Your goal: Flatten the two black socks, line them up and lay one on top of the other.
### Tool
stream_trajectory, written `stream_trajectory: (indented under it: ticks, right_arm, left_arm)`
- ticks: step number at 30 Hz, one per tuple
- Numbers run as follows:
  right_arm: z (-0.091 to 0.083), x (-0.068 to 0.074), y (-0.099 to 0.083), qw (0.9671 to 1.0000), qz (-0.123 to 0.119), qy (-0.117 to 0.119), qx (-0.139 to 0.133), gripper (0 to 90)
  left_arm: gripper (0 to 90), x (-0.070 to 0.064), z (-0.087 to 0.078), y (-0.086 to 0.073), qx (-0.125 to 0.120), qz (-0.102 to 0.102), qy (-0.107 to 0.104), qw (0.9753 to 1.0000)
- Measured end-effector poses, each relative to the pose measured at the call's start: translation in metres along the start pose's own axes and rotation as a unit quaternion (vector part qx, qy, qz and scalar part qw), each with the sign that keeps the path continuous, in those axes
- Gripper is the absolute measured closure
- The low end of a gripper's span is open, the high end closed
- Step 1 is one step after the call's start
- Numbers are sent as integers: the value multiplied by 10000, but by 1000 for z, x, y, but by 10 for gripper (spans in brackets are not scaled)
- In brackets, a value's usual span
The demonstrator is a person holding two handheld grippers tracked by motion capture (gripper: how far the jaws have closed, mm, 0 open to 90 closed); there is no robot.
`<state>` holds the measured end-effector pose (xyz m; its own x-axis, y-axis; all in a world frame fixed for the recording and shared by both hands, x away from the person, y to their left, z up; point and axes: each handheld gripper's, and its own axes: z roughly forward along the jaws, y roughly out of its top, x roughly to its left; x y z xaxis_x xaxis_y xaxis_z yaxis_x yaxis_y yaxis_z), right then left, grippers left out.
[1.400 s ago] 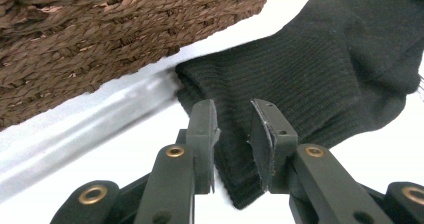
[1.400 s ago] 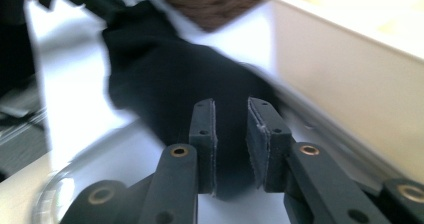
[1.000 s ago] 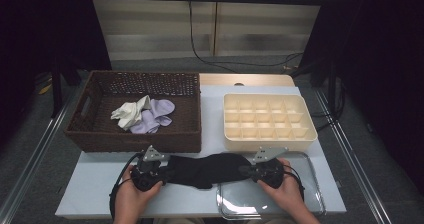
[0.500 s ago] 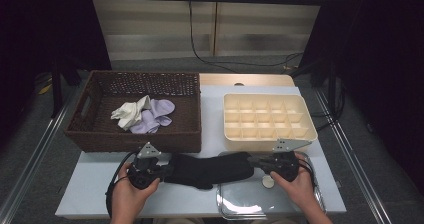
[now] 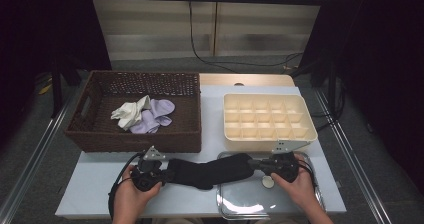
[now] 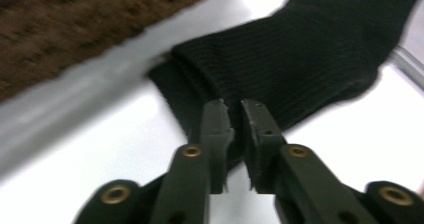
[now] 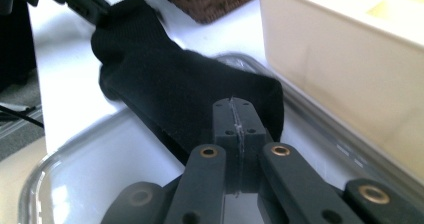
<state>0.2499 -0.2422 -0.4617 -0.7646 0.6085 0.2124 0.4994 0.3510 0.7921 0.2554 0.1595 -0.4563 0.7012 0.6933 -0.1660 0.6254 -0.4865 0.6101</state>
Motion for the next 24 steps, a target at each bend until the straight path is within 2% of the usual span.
stream_trajectory:
  ticks: [1,3,5,7,9,10,12,13,15,17,20,23,24]
  right_arm:
    - [1,-1,-2,10000,-2,2,35,900]
    - [1,-2,-4,10000,-22,-5,70,900]
    - [2,-3,-4,10000,10,17,36,898]
    - [3,-3,-3,10000,-9,5,40,896]
    - [5,-2,-4,9999,-52,7,93,894]
    - [5,-2,-4,9999,-31,18,107,894]
    - [6,-1,-3,9999,-83,16,115,894]
    - [6,0,-3,9999,-98,-7,126,894]
    - [7,0,-4,9998,-114,-3,149,895]
    - [6,-1,-4,9999,-109,-35,119,897]
    - [5,-2,-3,9999,-83,-4,67,898]
    - [5,-2,-2,9999,-121,-5,82,900]
    - [6,-2,-2,9999,-124,-5,82,900]
  left_arm:
    - [793,1,0,0,21,-21,-25,10000]
    - [755,4,-5,0,-88,-146,112,9998]
    - [735,7,-8,0,-163,-315,77,9993]
    - [710,6,-5,1,-211,-392,38,9990]
    - [681,3,0,3,-193,-275,84,9994]
    - [689,2,4,4,-95,-291,5,9995]
    - [741,0,10,5,-4,-180,151,9997]
    - [812,0,11,7,45,-176,72,9998]
    - [854,-2,6,11,18,-136,236,9996]
    - [859,-5,-2,13,-55,-93,244,9996]
    - [859,-2,-8,10,-90,-161,255,9995]
    - [859,1,-5,4,10,-234,262,9994]
    - [858,2,-4,2,51,-234,200,9995]
